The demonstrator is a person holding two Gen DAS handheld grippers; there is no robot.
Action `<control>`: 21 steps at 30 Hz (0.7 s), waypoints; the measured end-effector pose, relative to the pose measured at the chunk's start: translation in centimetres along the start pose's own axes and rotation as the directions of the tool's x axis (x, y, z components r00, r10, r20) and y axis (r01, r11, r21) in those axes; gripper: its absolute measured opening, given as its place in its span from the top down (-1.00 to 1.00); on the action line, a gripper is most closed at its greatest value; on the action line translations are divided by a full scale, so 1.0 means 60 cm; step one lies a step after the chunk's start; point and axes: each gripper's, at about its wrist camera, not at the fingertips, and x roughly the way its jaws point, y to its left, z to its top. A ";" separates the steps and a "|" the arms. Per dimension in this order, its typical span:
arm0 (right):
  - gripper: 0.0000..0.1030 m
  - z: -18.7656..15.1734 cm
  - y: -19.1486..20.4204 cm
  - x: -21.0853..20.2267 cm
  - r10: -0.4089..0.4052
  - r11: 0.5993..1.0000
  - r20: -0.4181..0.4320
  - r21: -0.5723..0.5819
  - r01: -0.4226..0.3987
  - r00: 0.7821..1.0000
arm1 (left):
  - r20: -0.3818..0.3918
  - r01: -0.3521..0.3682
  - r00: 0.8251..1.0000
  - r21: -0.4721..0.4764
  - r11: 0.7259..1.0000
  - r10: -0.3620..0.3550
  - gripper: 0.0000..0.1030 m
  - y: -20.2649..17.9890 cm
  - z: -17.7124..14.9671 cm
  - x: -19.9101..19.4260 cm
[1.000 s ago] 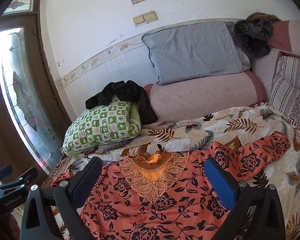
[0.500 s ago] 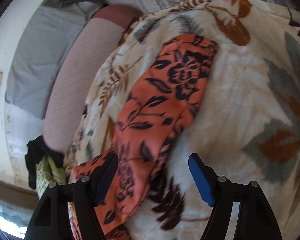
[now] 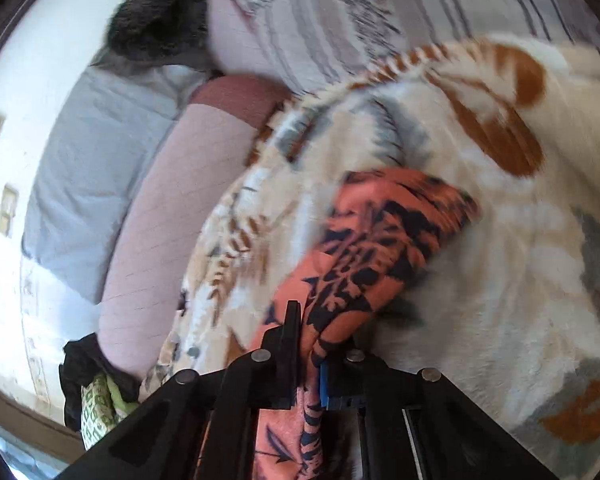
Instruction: Fold small clothes
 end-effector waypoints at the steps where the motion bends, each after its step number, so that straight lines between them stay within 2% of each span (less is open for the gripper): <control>1: 0.86 -0.002 0.039 -0.022 0.047 0.997 0.021 -0.056 -0.045 0.999 | 0.029 -0.010 1.000 -0.016 1.000 0.010 -1.00 0.010 0.003 -0.013; 4: 0.86 -0.034 0.165 -0.088 0.226 0.957 0.019 -0.189 -0.218 0.974 | 0.131 -0.087 0.987 -0.056 0.995 0.094 -1.00 0.049 0.016 -0.059; 7: 0.86 -0.105 0.288 -0.129 0.363 0.886 -0.072 -0.284 -0.368 0.929 | 0.208 -0.195 0.954 -0.115 0.974 0.215 -1.00 0.111 0.024 -0.094; 9: 0.86 -0.176 0.365 -0.135 0.405 0.833 -0.153 -0.344 -0.433 0.901 | 0.222 -0.273 0.926 -0.167 0.947 0.306 -1.00 0.161 0.024 -0.106; 11: 0.86 -0.261 0.429 -0.125 0.422 0.789 -0.252 -0.371 -0.489 0.871 | 0.210 -0.315 0.908 -0.225 0.922 0.362 -1.00 0.218 0.022 -0.113; 13: 0.86 -0.353 0.484 -0.105 0.409 0.753 -0.352 -0.391 -0.529 0.842 | 0.173 -0.346 0.898 -0.291 0.892 0.404 -1.00 0.276 0.022 -0.114; 16: 0.85 -0.508 0.534 -0.068 0.338 0.716 -0.474 -0.431 -0.549 0.813 | 0.111 -0.379 0.888 -0.374 0.847 0.446 -1.00 0.351 0.010 -0.108; 19: 0.76 -0.669 0.558 -0.015 0.188 0.704 -0.584 -0.480 -0.523 0.790 | 0.048 -0.396 0.885 -0.448 0.802 0.463 -1.00 0.415 0.001 -0.099; 21: 0.71 -0.768 0.557 0.026 0.038 0.680 -0.664 -0.530 -0.507 0.746 | 0.024 -0.393 0.885 -0.497 0.774 0.465 -1.00 0.448 -0.006 -0.101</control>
